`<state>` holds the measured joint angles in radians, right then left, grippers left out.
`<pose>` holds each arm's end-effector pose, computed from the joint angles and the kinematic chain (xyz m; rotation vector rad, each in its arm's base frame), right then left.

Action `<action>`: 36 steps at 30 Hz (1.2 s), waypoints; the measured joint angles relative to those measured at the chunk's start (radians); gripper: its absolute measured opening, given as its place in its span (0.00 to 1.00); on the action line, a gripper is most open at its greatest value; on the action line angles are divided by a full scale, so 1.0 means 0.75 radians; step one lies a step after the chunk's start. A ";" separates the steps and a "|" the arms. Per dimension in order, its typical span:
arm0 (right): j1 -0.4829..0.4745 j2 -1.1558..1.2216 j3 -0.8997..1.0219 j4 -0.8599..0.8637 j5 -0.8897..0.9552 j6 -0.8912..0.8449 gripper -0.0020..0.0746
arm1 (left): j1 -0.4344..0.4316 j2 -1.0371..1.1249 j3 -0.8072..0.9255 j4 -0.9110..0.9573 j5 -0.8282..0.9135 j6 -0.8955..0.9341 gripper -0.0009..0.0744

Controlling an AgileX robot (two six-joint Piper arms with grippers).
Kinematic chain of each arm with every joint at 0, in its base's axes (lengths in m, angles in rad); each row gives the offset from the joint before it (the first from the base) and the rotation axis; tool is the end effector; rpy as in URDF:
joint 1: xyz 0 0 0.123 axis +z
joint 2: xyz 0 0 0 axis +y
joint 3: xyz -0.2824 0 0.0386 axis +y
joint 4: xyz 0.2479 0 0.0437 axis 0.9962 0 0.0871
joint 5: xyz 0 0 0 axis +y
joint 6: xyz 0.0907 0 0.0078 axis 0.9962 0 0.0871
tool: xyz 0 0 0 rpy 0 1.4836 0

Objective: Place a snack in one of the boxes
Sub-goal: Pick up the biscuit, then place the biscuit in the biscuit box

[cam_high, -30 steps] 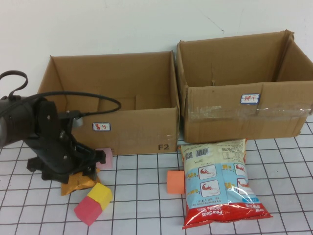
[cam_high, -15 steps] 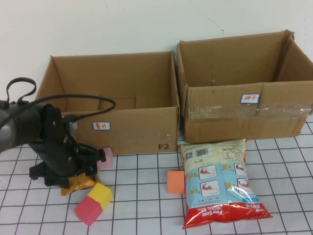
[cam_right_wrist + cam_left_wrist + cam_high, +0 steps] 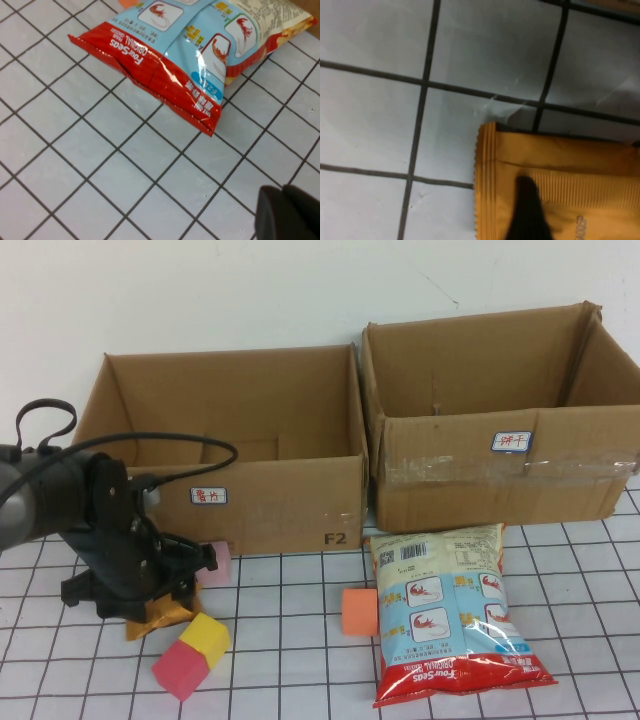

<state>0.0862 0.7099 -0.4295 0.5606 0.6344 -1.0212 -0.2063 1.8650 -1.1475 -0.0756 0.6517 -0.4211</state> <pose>0.1214 0.0393 0.2507 -0.8657 2.1072 0.1289 0.3517 -0.0779 0.1648 -0.3847 2.8510 -0.2038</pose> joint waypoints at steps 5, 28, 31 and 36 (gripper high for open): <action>0.000 0.000 0.000 0.002 0.000 0.000 0.03 | 0.000 0.001 -0.005 0.008 0.029 0.033 0.38; 0.000 0.000 0.000 0.023 0.000 0.000 0.03 | -0.120 -0.437 -0.003 -0.268 0.242 0.442 0.35; 0.000 0.000 0.000 0.027 0.000 0.000 0.03 | -0.215 -0.504 -0.028 -0.443 0.097 0.597 0.35; 0.000 0.000 0.000 0.030 0.000 0.000 0.03 | -0.349 -0.497 -0.158 -0.644 -0.189 0.785 0.35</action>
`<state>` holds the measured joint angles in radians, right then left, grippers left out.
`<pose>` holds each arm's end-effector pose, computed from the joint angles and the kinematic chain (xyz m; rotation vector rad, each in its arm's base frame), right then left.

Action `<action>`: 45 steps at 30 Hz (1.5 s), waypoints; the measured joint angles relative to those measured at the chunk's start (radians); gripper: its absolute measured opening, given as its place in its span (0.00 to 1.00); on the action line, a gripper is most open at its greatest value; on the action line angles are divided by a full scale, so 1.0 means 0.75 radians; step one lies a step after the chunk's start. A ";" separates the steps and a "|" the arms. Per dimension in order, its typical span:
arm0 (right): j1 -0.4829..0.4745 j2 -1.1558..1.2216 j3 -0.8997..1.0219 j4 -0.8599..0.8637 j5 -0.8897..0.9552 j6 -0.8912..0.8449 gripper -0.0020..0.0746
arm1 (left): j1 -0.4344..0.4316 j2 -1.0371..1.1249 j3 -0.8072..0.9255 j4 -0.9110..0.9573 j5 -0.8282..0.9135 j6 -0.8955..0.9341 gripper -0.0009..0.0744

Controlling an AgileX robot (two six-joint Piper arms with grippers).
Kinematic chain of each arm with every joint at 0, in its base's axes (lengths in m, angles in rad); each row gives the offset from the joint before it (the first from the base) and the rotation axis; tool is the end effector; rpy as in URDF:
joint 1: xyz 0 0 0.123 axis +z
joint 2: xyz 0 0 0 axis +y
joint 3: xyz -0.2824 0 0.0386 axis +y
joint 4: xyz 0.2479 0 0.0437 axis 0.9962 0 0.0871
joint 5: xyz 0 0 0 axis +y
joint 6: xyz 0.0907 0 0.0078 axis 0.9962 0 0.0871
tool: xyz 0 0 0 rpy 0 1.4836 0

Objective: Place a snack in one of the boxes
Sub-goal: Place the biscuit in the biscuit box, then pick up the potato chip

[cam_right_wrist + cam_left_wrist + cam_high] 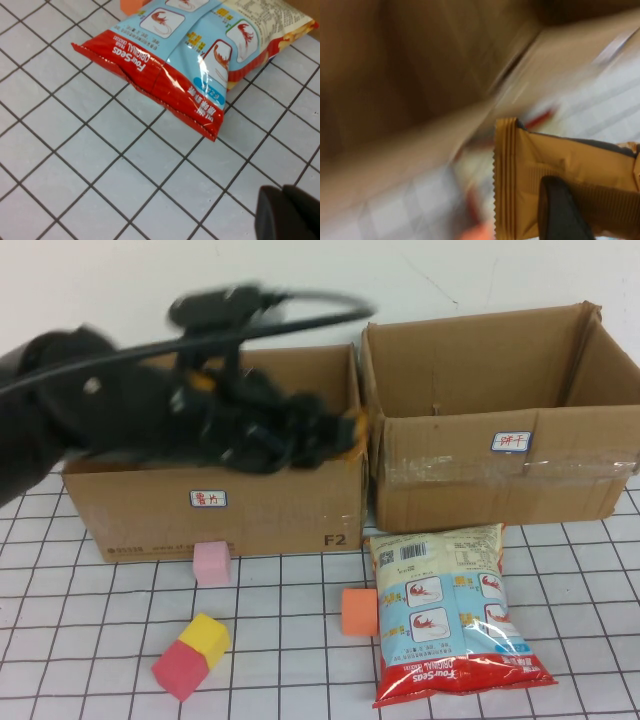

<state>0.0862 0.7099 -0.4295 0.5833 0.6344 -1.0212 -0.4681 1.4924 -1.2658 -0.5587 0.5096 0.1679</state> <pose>0.1215 0.0404 0.2514 -0.8481 2.1055 0.1506 0.2938 -0.1750 0.3460 0.3083 2.2036 -0.7347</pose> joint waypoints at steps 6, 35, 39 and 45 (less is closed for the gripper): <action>0.000 0.000 0.000 0.000 -0.005 0.000 0.03 | -0.102 0.163 -0.292 -0.043 -0.060 0.105 0.34; 0.000 0.000 0.000 0.018 -0.028 -0.003 0.03 | -0.105 0.761 -1.026 0.089 0.171 0.185 0.56; 0.000 0.002 0.029 0.113 -0.037 -0.065 0.03 | -0.078 0.643 -1.038 0.321 0.365 0.045 0.20; 0.000 0.075 0.065 0.422 -0.039 -0.340 0.16 | -0.062 0.498 -1.041 0.672 0.736 -0.104 0.03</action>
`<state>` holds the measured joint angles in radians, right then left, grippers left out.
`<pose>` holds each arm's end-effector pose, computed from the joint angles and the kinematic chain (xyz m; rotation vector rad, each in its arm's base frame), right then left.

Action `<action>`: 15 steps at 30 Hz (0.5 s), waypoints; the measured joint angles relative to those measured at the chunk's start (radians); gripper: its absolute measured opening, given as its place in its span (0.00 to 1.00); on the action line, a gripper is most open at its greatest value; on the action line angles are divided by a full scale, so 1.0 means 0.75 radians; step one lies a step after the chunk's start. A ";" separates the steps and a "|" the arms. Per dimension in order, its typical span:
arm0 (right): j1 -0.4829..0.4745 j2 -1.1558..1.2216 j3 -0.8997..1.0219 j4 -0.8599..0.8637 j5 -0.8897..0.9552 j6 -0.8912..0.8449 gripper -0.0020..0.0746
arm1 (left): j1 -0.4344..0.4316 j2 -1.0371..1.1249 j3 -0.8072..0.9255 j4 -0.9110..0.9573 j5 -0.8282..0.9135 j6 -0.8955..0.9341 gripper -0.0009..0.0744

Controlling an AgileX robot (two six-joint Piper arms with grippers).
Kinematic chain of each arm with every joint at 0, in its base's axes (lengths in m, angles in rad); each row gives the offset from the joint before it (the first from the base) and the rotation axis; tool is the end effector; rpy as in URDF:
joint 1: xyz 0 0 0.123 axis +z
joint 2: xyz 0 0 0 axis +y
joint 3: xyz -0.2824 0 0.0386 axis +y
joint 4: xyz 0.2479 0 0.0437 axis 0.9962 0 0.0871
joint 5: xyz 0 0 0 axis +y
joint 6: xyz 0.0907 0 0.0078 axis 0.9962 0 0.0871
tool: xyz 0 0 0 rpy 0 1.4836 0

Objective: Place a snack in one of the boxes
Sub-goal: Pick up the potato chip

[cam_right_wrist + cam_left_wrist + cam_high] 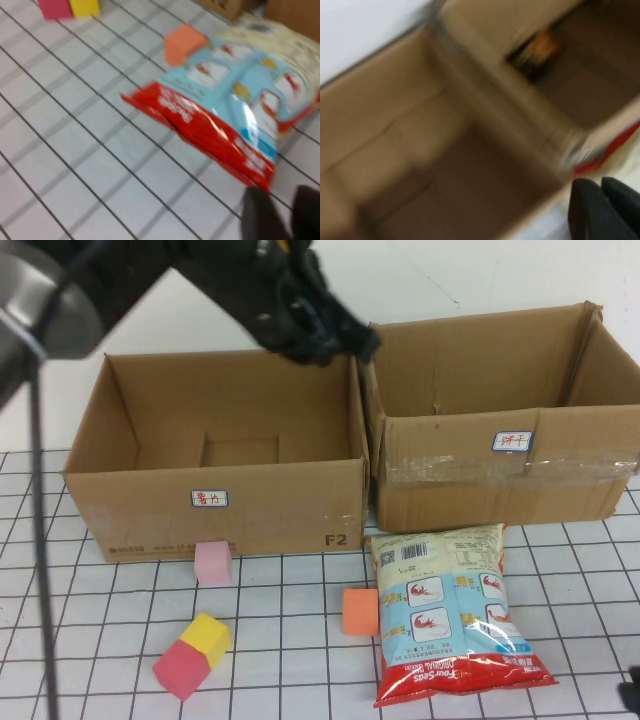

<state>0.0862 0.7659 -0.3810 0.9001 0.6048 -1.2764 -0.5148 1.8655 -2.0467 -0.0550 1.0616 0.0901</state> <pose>0.1275 0.0518 0.2412 -0.8344 2.0418 0.3106 0.3623 -0.2099 0.4048 0.7006 2.2738 -0.2741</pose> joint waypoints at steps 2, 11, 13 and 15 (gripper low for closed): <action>0.000 0.057 0.000 0.097 -0.003 -0.071 0.30 | 0.000 -0.042 0.000 0.052 0.098 -0.015 0.02; 0.000 0.461 -0.010 0.684 -0.063 -0.590 0.76 | -0.031 -0.417 0.183 -0.002 0.014 0.002 0.01; 0.000 0.556 -0.035 0.832 -0.060 -0.763 0.77 | -0.042 -0.529 0.272 -0.002 -0.031 0.002 0.01; 0.000 0.660 -0.072 0.941 -0.058 -0.901 0.78 | -0.043 -0.630 0.386 -0.002 -0.059 0.004 0.01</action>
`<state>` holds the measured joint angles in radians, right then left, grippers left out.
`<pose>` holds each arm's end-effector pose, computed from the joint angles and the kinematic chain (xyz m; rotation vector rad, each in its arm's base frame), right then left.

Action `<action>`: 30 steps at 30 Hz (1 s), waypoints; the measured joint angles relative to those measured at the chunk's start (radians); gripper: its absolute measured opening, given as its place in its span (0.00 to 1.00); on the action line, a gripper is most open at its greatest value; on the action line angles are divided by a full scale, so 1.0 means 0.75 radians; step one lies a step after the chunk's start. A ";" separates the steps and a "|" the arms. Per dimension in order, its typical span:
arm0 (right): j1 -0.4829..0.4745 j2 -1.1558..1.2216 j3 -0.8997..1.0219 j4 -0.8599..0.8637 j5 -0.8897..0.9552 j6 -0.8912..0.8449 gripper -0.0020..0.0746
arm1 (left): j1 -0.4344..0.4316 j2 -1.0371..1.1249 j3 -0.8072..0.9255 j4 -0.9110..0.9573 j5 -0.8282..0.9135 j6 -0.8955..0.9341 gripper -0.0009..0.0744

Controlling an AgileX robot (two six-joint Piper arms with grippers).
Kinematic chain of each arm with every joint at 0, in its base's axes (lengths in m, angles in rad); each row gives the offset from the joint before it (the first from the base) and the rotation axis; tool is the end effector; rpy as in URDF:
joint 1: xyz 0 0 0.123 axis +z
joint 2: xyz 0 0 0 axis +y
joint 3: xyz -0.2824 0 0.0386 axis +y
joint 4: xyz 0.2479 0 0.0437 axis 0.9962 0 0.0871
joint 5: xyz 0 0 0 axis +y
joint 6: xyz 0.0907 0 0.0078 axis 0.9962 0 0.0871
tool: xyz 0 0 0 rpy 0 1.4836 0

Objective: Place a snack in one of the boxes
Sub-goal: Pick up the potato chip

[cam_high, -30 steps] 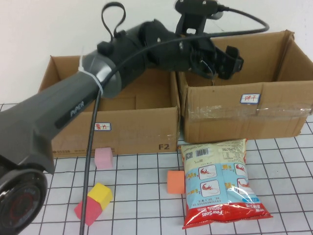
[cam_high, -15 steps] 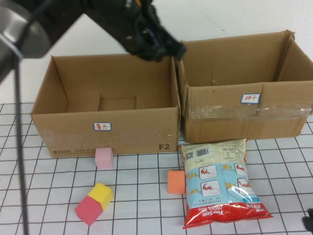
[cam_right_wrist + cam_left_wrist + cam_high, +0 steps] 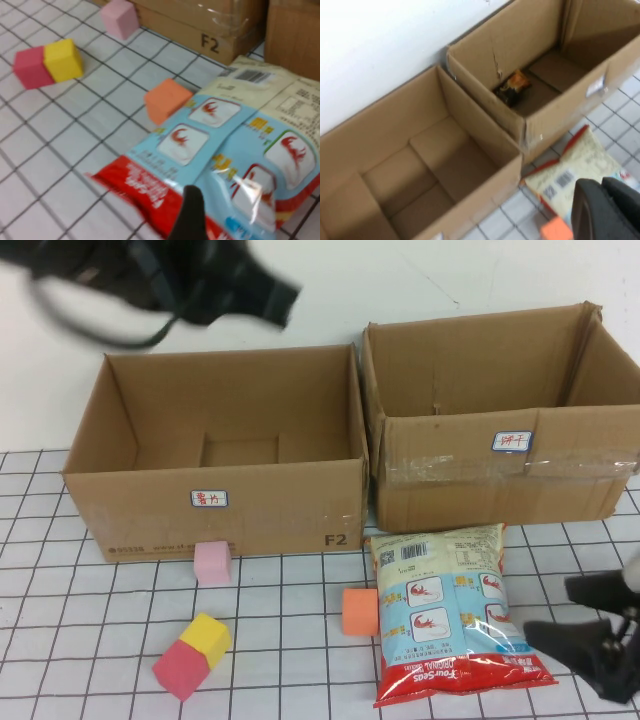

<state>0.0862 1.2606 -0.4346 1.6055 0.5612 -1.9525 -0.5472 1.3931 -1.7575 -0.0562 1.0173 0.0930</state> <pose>0.2038 0.0663 0.2005 -0.7429 2.0755 0.4982 0.2376 -0.1498 0.4882 0.6743 2.0453 -0.3337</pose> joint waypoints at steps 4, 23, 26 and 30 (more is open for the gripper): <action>0.000 0.190 -0.075 0.068 0.027 -0.096 0.78 | 0.000 -0.176 0.242 0.006 -0.031 0.006 0.01; 0.000 0.744 -0.249 0.084 0.322 -0.169 0.34 | 0.000 -0.699 0.809 0.085 -0.181 -0.015 0.01; 0.000 0.747 -0.249 0.087 0.356 -0.169 0.12 | 0.000 -0.699 0.809 0.087 -0.178 -0.020 0.01; 0.000 0.747 -0.249 0.080 0.446 -0.169 0.05 | 0.000 -0.699 0.809 0.087 -0.178 -0.024 0.01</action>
<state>0.0862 1.8212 -0.6215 1.6658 0.8959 -2.0794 -0.5472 0.8690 -1.1504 0.0094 0.8838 0.0753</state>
